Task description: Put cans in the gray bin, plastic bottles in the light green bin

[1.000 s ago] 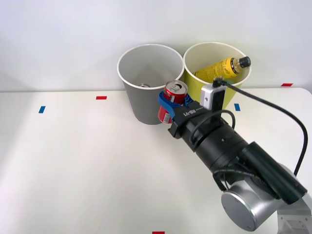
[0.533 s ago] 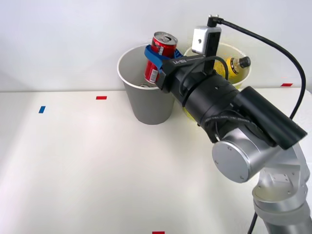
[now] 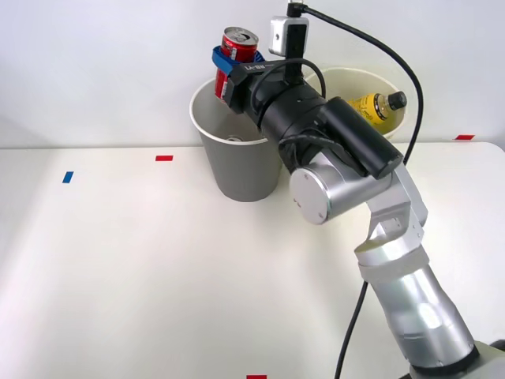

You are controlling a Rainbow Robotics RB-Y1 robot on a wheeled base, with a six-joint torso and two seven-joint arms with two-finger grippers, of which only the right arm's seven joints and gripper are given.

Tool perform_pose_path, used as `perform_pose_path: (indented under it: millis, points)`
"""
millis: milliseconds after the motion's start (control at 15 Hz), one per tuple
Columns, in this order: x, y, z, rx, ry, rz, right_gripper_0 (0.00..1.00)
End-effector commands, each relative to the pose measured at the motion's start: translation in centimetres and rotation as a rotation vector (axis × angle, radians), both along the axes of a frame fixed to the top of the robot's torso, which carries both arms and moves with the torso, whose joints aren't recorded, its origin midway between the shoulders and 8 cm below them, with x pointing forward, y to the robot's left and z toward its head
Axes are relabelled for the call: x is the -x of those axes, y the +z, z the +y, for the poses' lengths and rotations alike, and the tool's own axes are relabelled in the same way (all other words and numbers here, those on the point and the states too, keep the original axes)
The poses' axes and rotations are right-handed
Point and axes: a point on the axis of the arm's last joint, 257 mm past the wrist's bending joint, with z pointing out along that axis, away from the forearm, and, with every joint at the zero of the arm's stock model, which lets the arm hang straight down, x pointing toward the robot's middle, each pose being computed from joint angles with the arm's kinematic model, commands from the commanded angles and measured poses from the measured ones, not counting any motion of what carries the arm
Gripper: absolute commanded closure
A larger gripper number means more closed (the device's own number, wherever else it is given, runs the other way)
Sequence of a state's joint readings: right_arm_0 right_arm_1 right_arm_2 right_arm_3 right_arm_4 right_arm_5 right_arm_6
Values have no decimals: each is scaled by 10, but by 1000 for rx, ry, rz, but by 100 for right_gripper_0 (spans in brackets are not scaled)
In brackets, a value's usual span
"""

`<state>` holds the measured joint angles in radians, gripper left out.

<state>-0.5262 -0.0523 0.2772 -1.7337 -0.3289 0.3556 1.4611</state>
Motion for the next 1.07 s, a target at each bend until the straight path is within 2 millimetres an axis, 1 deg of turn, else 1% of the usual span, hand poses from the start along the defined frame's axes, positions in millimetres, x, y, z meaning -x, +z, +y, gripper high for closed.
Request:
perform_pose_path:
  millis: [67,133,333,400,533,600,733,800,1067]
  points:
    - [-29,-6,11,40,-30,-9,95]
    - [-37,-10,13,49,-35,-6,95]
    - [-54,-14,20,62,-46,-24,95]
    - [-58,-18,17,76,-56,-19,95]
    - [-60,-19,14,85,-62,-22,53]
    - [-60,-18,13,83,-62,-22,27]
    - [-62,-20,8,89,-66,-21,6]
    - [-63,-22,4,103,-68,-24,0]
    - [-61,-20,-1,122,-60,-66,0]
